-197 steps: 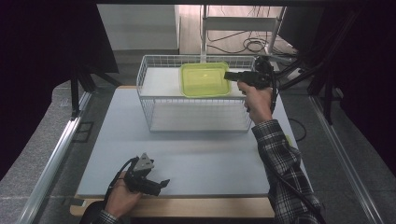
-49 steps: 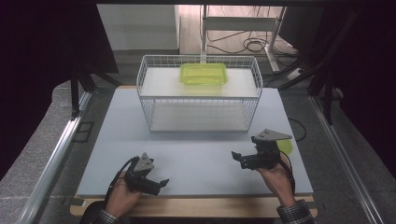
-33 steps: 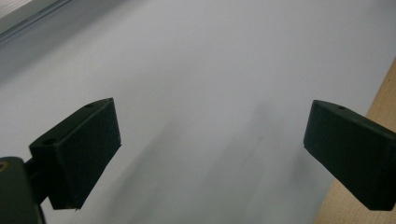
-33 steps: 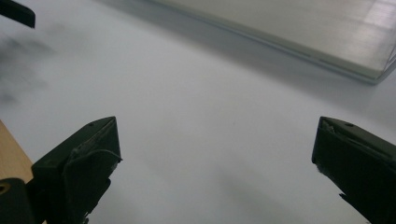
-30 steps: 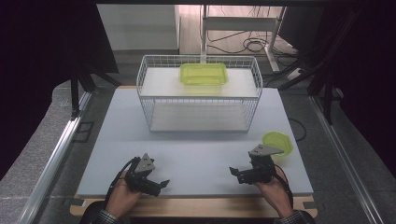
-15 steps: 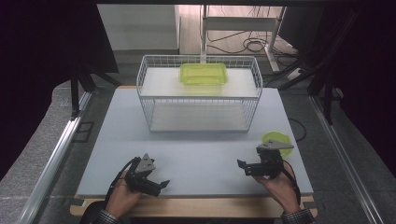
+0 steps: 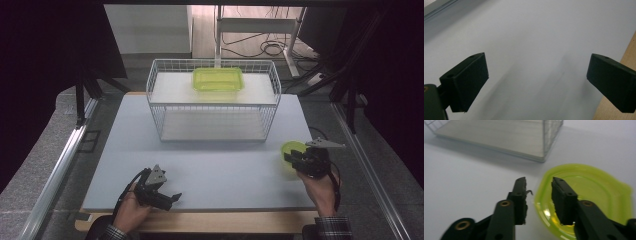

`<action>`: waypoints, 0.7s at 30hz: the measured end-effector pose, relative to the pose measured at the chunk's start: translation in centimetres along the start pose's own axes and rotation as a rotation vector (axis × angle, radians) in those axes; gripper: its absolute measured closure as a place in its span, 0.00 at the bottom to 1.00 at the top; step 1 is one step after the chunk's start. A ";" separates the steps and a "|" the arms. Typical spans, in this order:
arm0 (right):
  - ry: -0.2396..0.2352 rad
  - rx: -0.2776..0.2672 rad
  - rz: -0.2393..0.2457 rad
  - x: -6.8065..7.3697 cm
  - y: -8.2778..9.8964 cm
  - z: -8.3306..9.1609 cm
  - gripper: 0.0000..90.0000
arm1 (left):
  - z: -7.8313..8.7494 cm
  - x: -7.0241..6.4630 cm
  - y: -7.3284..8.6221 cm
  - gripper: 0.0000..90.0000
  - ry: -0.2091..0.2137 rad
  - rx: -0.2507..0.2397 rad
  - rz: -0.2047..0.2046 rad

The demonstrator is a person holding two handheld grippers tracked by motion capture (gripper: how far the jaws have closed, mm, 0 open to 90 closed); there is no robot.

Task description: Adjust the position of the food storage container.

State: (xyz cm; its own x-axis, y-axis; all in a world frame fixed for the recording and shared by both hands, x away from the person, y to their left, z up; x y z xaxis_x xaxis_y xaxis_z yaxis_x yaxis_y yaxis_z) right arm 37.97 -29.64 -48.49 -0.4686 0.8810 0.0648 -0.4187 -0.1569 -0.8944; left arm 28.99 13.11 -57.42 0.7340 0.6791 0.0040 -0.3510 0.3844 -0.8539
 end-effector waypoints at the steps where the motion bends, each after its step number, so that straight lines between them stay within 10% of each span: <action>1: 0.006 -0.001 0.002 -0.3 -0.1 0.0 0.82 | 0.0 0.0 0.0 0.04 -0.001 0.001 -0.001; 6: 0.076 0.008 -0.001 -3.1 -0.5 0.2 0.99 | 0.0 0.1 0.0 0.04 -0.005 0.001 -0.001; 21: 0.242 0.021 -0.061 -9.1 1.1 0.7 0.99 | -0.1 0.1 0.1 0.04 -0.007 0.009 -0.002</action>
Point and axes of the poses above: each handheld gripper's, and its own axes: z roughly backward along the jaws, y roughly out of its underside, x roughly to its left, the point moved 6 cm from there along -z, roughly forward along the jaws, and after that the axes turned 12 degrees about -x, right-handed, at the moved point
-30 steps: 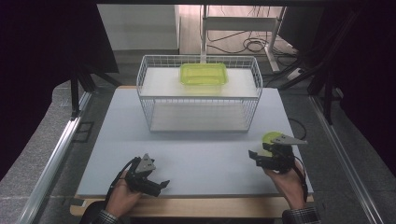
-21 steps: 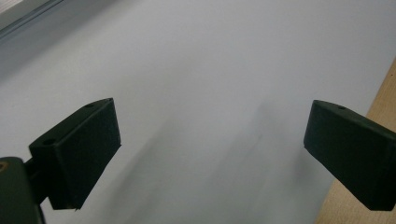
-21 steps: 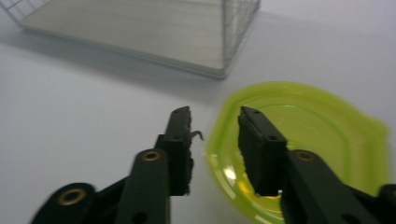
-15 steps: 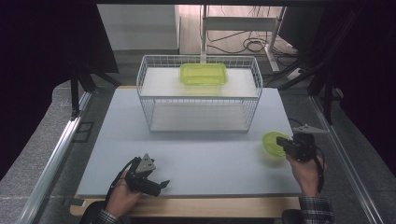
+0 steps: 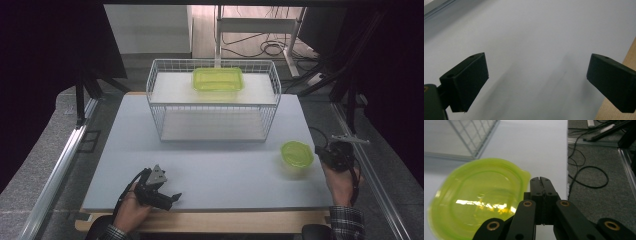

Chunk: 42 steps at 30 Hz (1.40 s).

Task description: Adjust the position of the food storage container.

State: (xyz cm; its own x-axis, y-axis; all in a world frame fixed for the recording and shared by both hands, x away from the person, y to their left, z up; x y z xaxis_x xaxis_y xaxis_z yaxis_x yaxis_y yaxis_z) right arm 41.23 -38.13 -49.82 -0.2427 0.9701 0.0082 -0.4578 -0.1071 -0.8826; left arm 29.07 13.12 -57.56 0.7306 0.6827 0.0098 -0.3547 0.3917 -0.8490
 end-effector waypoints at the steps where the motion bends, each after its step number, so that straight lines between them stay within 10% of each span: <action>1: 0.004 0.005 -0.005 -0.2 0.2 -0.2 0.99 | 0.0 0.0 0.0 0.04 0.001 0.003 -0.003; 18: -0.004 0.054 -0.028 1.2 1.5 -1.1 0.99 | -0.1 -0.1 0.1 0.04 0.002 0.012 -0.007; 42: -0.187 0.095 -0.010 8.9 1.9 -1.5 0.99 | -0.2 -0.2 0.2 0.04 0.008 0.019 -0.012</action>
Point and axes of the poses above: each handheld gripper's, and its own axes: z roughly backward along the jaws, y roughly out of its underside, x roughly to its left, the point moved 6 cm from there along -z, roughly forward along the jaws, and after that the axes turned 12 degrees about -x, right-handed, at the moved point
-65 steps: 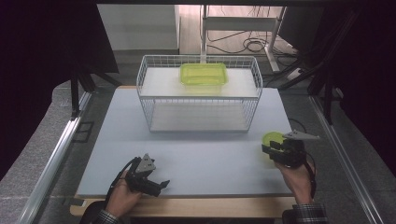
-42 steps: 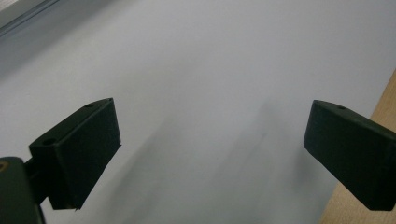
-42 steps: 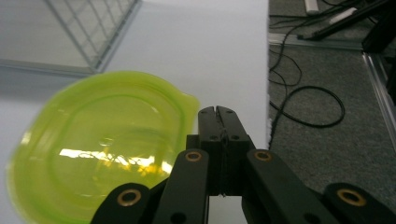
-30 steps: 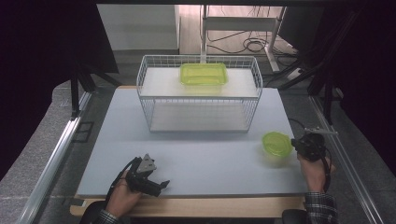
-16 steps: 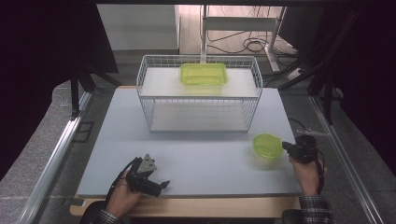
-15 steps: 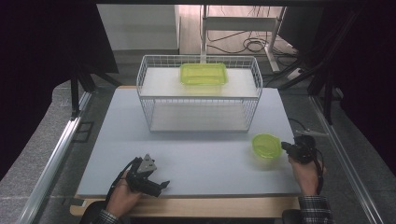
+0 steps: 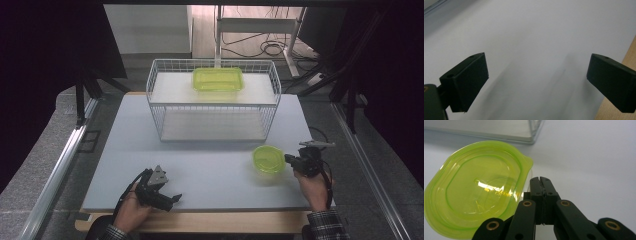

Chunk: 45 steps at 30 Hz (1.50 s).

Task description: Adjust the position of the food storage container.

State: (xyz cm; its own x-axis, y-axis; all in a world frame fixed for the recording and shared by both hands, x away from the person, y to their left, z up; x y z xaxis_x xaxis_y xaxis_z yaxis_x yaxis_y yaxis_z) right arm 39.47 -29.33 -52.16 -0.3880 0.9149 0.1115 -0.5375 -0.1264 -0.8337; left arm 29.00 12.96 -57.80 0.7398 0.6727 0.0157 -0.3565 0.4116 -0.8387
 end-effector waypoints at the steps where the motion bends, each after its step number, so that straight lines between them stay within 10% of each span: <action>1: -0.008 0.003 0.001 0.3 0.0 -0.1 0.99 | 0.0 0.0 0.0 0.04 0.000 0.000 0.000; 45: -0.379 0.088 -0.026 12.0 1.4 -6.2 0.99 | -0.1 -0.2 0.1 0.04 0.007 0.015 -0.014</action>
Point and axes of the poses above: each handheld gripper's, and its own axes: z roughly backward along the jaws, y roughly out of its underside, x roughly to its left, the point moved 6 cm from there along -z, roughly forward along the jaws, and after that the axes turned 12 degrees about -x, right-handed, at the moved point
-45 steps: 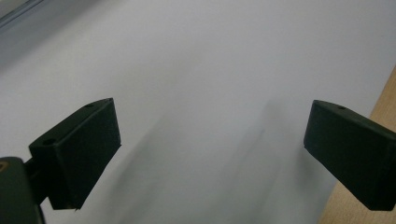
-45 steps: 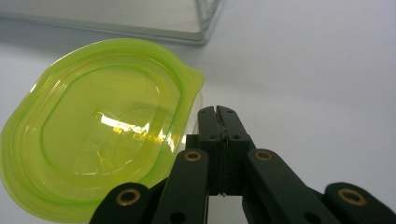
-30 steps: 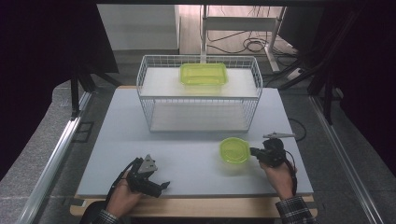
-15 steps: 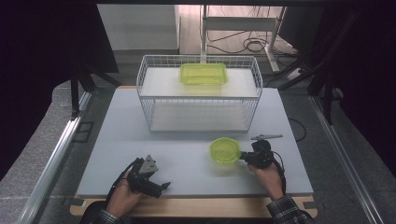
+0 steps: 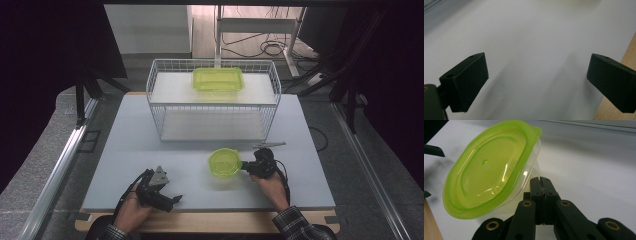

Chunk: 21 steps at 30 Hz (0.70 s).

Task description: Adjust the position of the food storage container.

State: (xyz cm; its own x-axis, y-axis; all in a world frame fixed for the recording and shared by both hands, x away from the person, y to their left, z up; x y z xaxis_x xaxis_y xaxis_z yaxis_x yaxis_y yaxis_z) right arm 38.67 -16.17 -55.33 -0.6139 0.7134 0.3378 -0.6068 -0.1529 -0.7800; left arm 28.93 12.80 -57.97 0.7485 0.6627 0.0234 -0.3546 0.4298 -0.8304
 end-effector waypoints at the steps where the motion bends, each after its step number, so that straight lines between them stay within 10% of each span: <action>1: -0.005 0.001 0.003 0.2 0.0 -0.3 0.99 | 0.0 0.0 0.0 0.04 0.000 0.000 0.000; 10: -0.048 0.030 0.036 2.0 0.0 -2.3 0.99 | 0.0 0.0 0.0 0.04 0.001 -0.001 -0.002; 21: 0.040 -0.015 0.116 0.6 -1.1 0.0 0.93 | 0.2 0.1 -0.2 0.04 0.000 -0.022 0.006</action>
State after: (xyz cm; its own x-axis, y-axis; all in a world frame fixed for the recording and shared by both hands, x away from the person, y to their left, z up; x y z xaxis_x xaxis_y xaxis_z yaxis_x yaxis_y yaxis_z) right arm 38.95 -15.52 -54.31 -0.6586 0.7186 0.2234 -0.5252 -0.2263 -0.8204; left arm 28.93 12.89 -57.68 0.7463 0.6653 0.0180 -0.3472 0.4123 -0.8423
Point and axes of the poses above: each handheld gripper's, and its own axes: z roughly backward along the jaws, y roughly out of its underside, x roughly to its left, the point moved 6 cm from there along -z, roughly forward along the jaws, and after that the axes turned 12 degrees about -x, right-handed, at the moved point
